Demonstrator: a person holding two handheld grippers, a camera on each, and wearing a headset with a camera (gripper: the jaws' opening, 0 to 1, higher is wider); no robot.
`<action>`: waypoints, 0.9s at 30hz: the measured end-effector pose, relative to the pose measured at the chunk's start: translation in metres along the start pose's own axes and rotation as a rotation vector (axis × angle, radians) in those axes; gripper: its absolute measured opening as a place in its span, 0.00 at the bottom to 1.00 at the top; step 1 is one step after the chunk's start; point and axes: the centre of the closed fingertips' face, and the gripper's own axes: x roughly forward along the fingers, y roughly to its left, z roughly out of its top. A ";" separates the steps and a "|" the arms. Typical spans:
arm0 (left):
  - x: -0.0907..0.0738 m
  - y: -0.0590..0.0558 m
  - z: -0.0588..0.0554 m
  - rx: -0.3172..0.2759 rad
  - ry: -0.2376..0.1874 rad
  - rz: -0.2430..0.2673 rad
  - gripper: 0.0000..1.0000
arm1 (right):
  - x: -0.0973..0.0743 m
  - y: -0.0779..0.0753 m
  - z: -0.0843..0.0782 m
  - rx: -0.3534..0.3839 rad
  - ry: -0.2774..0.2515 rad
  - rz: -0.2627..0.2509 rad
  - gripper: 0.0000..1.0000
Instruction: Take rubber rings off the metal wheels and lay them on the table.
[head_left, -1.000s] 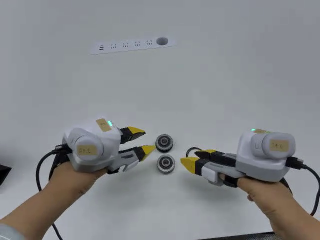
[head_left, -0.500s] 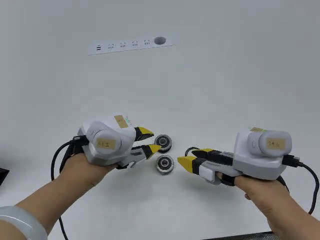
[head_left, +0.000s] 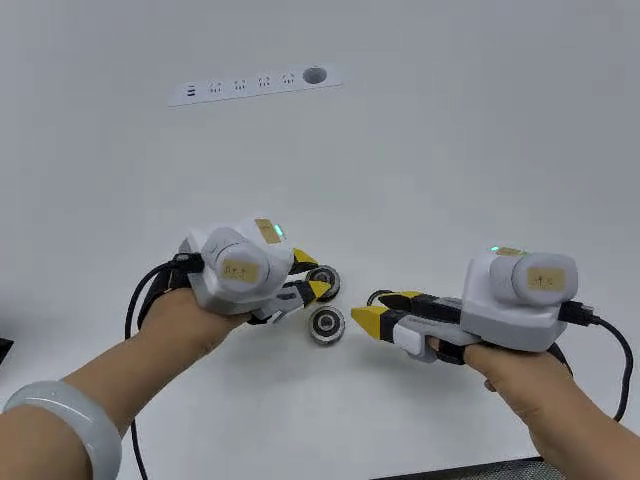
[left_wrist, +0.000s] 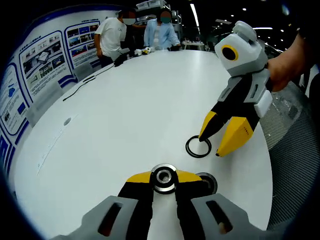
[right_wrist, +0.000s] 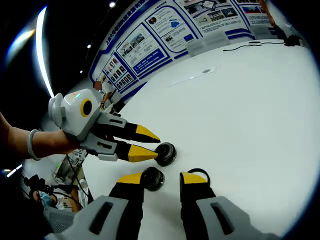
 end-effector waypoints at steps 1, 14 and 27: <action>0.000 0.000 0.000 0.001 0.001 -0.002 0.17 | 0.000 0.000 0.000 0.001 -0.001 0.000 0.29; 0.005 0.000 -0.007 0.006 0.034 -0.027 0.15 | 0.002 -0.002 0.002 0.019 -0.003 0.005 0.29; 0.005 -0.001 -0.008 -0.004 0.029 -0.038 0.13 | 0.013 -0.002 0.011 0.041 -0.017 0.023 0.29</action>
